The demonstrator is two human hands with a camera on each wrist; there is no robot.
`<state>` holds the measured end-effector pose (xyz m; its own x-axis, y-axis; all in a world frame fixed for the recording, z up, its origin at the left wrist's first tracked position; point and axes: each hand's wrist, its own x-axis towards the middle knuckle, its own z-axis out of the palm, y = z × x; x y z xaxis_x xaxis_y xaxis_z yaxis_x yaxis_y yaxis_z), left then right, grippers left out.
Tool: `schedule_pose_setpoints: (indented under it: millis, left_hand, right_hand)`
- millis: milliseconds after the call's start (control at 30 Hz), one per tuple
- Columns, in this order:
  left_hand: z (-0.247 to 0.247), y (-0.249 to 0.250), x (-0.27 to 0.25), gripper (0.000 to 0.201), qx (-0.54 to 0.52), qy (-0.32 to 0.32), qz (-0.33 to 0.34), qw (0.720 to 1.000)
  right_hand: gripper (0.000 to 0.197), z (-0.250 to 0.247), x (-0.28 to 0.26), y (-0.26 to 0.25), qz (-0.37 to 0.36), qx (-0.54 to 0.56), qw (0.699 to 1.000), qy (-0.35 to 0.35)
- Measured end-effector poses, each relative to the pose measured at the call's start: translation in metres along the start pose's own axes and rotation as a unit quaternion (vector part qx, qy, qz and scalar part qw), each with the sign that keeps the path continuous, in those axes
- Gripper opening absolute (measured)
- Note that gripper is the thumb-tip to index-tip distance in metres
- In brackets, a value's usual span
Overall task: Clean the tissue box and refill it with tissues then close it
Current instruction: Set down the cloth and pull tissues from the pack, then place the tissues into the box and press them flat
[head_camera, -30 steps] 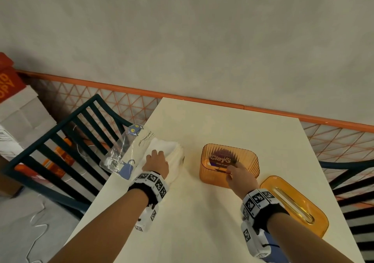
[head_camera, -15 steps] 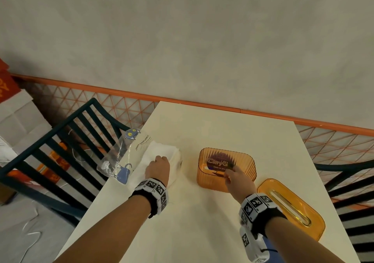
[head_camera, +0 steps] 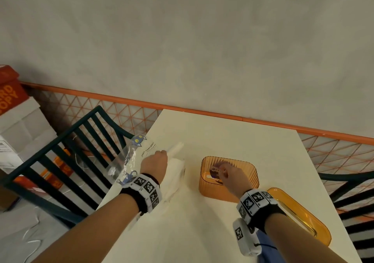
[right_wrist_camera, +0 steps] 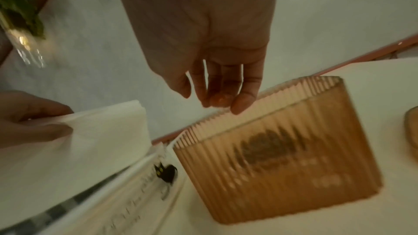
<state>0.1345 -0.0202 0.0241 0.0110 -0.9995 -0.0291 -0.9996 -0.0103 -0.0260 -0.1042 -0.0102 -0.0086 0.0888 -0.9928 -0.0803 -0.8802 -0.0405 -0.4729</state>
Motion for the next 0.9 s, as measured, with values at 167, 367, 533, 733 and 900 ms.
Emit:
schedule_pose_setpoints:
  millis: [167,367,533,733,900]
  left_hand:
    - [-0.045,-0.011,0.002,0.02,-0.061,0.092,0.049,0.993]
    - [-0.04,-0.001,-0.004,0.029,-0.096,0.2,0.24,0.945]
    - [-0.006,0.01,-0.004,0.032,-0.101,0.214,0.316,0.919]
    - [0.004,0.025,-0.007,0.051,-0.533,0.15,0.069,0.83]
    - [0.001,0.033,0.001,0.07,-0.89,-0.171,-0.143,0.397]
  right_hand:
    - [0.039,-0.019,0.018,-0.043,0.084,0.308,0.944,-0.08]
    - [0.074,-0.048,0.029,-0.073,0.154,0.561,0.799,-0.15]
    - [0.046,-0.068,0.028,-0.076,0.161,0.564,0.802,-0.107]
    - [0.048,-0.084,0.027,-0.058,0.139,0.497,0.855,-0.053]
    - [0.04,-0.096,0.026,-0.045,0.12,0.546,0.827,-0.048]
